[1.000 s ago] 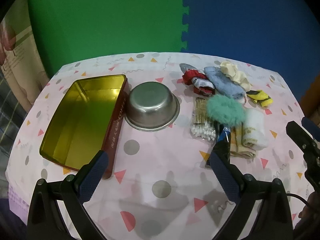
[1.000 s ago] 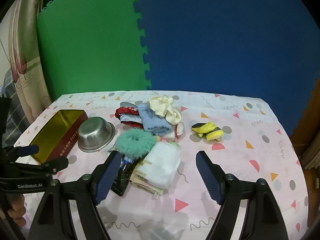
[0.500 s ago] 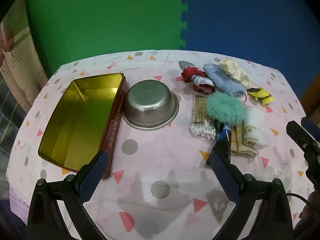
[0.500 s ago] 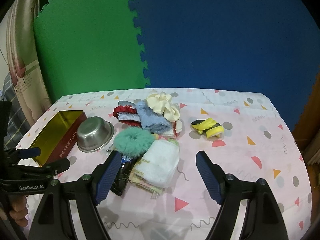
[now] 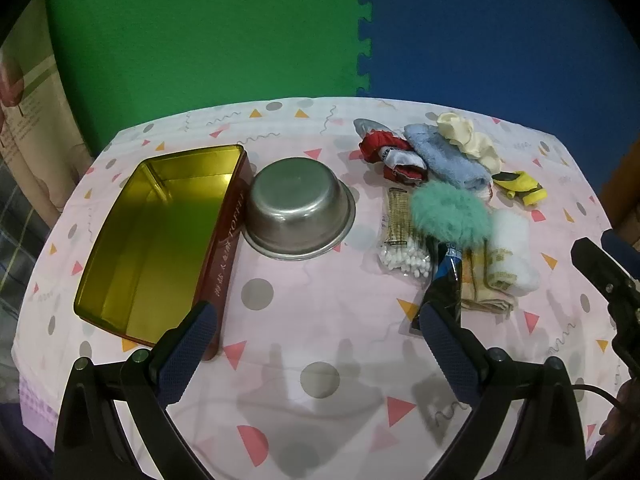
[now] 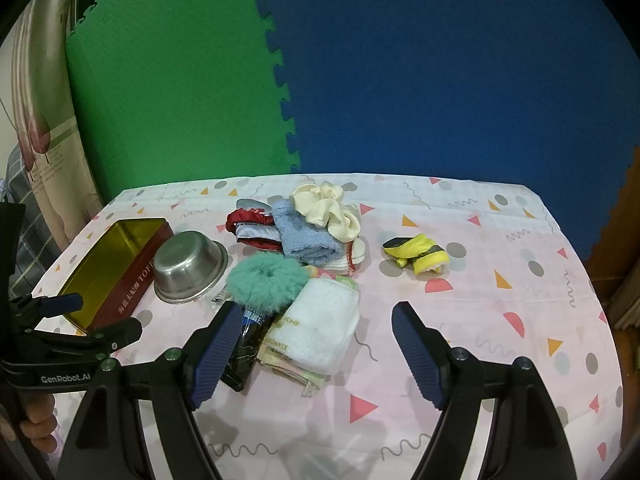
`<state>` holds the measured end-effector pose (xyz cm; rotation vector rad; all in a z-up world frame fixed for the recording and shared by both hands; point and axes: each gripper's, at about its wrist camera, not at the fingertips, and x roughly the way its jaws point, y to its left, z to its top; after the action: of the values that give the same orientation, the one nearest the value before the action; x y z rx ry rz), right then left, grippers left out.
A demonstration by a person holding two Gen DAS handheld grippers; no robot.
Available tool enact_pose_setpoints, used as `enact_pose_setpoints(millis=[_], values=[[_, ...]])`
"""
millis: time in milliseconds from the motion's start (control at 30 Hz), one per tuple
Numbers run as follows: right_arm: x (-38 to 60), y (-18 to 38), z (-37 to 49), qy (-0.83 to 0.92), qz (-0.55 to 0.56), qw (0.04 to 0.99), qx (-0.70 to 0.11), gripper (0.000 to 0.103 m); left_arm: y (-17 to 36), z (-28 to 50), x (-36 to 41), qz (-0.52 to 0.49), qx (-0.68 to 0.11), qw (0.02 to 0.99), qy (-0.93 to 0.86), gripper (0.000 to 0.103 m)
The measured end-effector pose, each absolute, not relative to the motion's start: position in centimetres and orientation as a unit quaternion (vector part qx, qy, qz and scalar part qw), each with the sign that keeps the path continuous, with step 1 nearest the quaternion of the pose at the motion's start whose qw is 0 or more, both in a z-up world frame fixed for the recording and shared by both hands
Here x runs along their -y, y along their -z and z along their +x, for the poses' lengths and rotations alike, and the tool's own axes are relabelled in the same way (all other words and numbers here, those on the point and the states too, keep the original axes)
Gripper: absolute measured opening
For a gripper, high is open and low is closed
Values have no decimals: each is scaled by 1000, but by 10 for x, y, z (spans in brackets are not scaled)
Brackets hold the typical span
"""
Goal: Organize soft objects
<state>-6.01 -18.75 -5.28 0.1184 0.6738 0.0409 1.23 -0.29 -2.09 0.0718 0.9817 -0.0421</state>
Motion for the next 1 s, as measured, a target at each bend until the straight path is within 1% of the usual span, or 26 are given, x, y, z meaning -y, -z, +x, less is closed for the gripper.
enact_pose_setpoints(millis=[1000], values=[[185, 52, -63, -20, 55, 942, -332, 80, 22, 10, -2, 31, -471, 881, 18, 101]])
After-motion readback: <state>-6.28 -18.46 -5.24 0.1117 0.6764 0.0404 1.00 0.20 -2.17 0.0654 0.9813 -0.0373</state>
